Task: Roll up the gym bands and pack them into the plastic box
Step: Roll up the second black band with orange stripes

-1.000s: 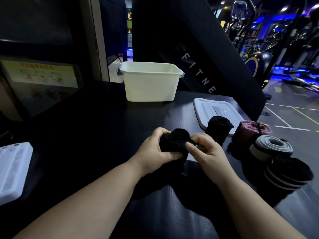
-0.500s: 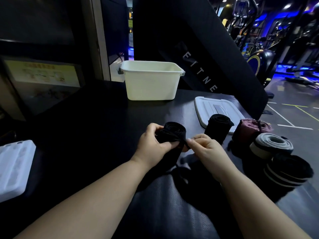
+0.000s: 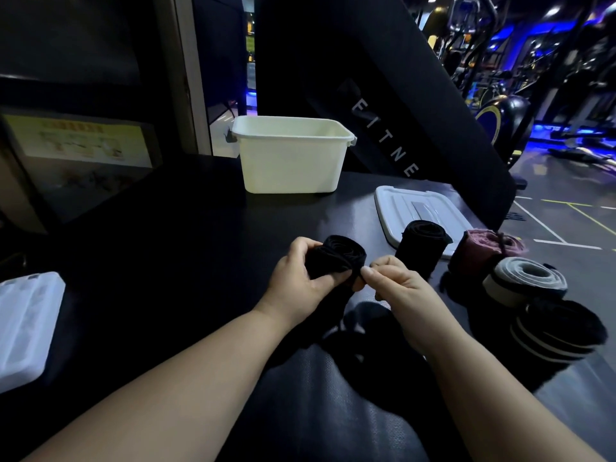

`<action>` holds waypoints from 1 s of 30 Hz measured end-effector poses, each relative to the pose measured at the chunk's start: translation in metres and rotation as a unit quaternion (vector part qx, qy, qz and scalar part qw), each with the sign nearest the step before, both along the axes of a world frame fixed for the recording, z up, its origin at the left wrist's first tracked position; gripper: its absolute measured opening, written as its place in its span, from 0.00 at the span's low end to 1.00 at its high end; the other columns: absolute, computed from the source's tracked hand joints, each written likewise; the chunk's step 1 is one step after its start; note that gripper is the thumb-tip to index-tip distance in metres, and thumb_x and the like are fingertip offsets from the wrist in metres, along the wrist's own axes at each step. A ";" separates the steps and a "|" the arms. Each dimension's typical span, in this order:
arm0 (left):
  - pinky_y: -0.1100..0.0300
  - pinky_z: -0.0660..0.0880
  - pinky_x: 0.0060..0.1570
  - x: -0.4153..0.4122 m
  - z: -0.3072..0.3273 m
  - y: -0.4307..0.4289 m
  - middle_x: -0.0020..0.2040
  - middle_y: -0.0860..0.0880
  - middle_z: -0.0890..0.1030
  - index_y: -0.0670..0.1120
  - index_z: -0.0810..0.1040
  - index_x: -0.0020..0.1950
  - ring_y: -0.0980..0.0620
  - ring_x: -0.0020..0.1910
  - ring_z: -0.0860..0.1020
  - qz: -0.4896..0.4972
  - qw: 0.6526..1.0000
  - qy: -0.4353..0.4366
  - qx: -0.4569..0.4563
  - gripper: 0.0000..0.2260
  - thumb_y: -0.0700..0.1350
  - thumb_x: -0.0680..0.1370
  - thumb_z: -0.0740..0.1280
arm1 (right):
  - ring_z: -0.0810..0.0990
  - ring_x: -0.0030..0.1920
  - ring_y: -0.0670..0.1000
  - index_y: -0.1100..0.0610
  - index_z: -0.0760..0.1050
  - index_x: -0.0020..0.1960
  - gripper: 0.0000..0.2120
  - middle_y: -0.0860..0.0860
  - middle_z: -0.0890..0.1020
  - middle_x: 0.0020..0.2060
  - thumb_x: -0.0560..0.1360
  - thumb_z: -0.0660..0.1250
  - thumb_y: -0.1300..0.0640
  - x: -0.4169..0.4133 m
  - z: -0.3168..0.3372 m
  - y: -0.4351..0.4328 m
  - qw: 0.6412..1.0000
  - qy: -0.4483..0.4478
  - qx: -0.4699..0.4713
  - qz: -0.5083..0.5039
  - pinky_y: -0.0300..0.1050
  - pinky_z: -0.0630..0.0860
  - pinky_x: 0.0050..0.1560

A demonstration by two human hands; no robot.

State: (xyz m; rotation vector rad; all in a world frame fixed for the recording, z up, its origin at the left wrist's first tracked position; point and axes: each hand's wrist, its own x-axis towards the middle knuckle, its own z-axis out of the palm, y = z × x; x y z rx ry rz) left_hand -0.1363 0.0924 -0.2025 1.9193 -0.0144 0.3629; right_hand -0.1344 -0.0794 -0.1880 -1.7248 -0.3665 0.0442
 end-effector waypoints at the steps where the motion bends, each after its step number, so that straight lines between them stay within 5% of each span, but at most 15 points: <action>1: 0.75 0.71 0.41 0.000 0.000 -0.001 0.46 0.55 0.80 0.49 0.72 0.55 0.59 0.46 0.78 0.002 1.000 -0.001 0.003 0.19 0.49 0.70 0.77 | 0.72 0.41 0.39 0.57 0.83 0.37 0.14 0.47 0.72 0.42 0.71 0.69 0.47 0.000 0.000 -0.001 1.000 -0.005 -0.003 0.003 0.40 0.66 0.49; 4: 0.77 0.70 0.38 0.000 0.000 -0.002 0.44 0.55 0.78 0.47 0.73 0.56 0.62 0.43 0.77 0.013 1.000 0.002 0.006 0.18 0.46 0.72 0.76 | 0.71 0.43 0.43 0.61 0.83 0.39 0.17 0.49 0.70 0.43 0.72 0.68 0.47 -0.002 0.001 -0.003 0.999 -0.030 -0.034 0.022 0.38 0.67 0.48; 8: 0.73 0.70 0.35 -0.001 0.000 0.001 0.48 0.50 0.79 0.49 0.72 0.57 0.59 0.44 0.77 0.025 0.999 0.023 -0.018 0.14 0.42 0.74 0.72 | 0.72 0.42 0.51 0.52 0.84 0.36 0.14 0.52 0.70 0.41 0.73 0.65 0.47 -0.002 0.006 -0.002 0.992 -0.064 -0.099 0.044 0.37 0.67 0.49; 11: 0.64 0.70 0.42 -0.002 0.002 0.000 0.53 0.46 0.79 0.48 0.72 0.60 0.50 0.49 0.77 0.040 0.998 0.033 -0.025 0.15 0.41 0.75 0.69 | 0.72 0.39 0.42 0.50 0.85 0.38 0.14 0.47 0.70 0.39 0.74 0.65 0.46 -0.002 0.009 0.001 0.985 -0.085 -0.132 0.067 0.32 0.66 0.45; 14: 0.67 0.71 0.41 -0.002 0.002 0.001 0.54 0.45 0.78 0.48 0.72 0.59 0.51 0.48 0.77 0.030 0.998 0.030 -0.042 0.14 0.42 0.75 0.69 | 0.72 0.38 0.42 0.53 0.85 0.37 0.15 0.47 0.71 0.39 0.76 0.67 0.46 -0.001 0.007 0.002 0.987 -0.071 -0.133 0.051 0.33 0.67 0.43; 16: 0.66 0.75 0.45 -0.003 0.001 0.002 0.52 0.46 0.80 0.48 0.74 0.57 0.52 0.48 0.78 -0.001 0.997 0.023 -0.075 0.15 0.47 0.72 0.72 | 0.75 0.37 0.43 0.57 0.84 0.37 0.15 0.47 0.75 0.36 0.76 0.67 0.50 0.001 0.004 0.002 0.994 -0.035 -0.108 -0.002 0.34 0.69 0.42; 18: 0.56 0.78 0.53 -0.003 0.000 0.003 0.51 0.48 0.81 0.51 0.75 0.56 0.51 0.51 0.80 -0.036 0.995 0.023 -0.087 0.19 0.53 0.67 0.72 | 0.78 0.33 0.46 0.61 0.82 0.37 0.14 0.47 0.80 0.33 0.76 0.68 0.53 0.000 0.002 0.003 0.998 0.023 -0.054 -0.031 0.35 0.72 0.36; 23: 0.48 0.77 0.58 -0.004 -0.004 0.006 0.51 0.50 0.81 0.58 0.74 0.53 0.52 0.53 0.80 -0.105 0.992 0.013 -0.072 0.19 0.60 0.65 0.71 | 0.74 0.25 0.55 0.58 0.80 0.34 0.11 0.61 0.79 0.26 0.71 0.73 0.54 -0.004 0.002 0.005 0.991 0.099 0.045 -0.078 0.39 0.70 0.26; 30: 0.55 0.76 0.57 -0.008 0.000 0.004 0.50 0.51 0.79 0.49 0.71 0.59 0.58 0.51 0.78 -0.167 0.985 0.004 -0.050 0.18 0.52 0.72 0.69 | 0.76 0.32 0.53 0.58 0.79 0.35 0.14 0.54 0.77 0.30 0.55 0.78 0.54 -0.003 -0.003 0.002 0.975 0.135 0.135 -0.112 0.47 0.73 0.39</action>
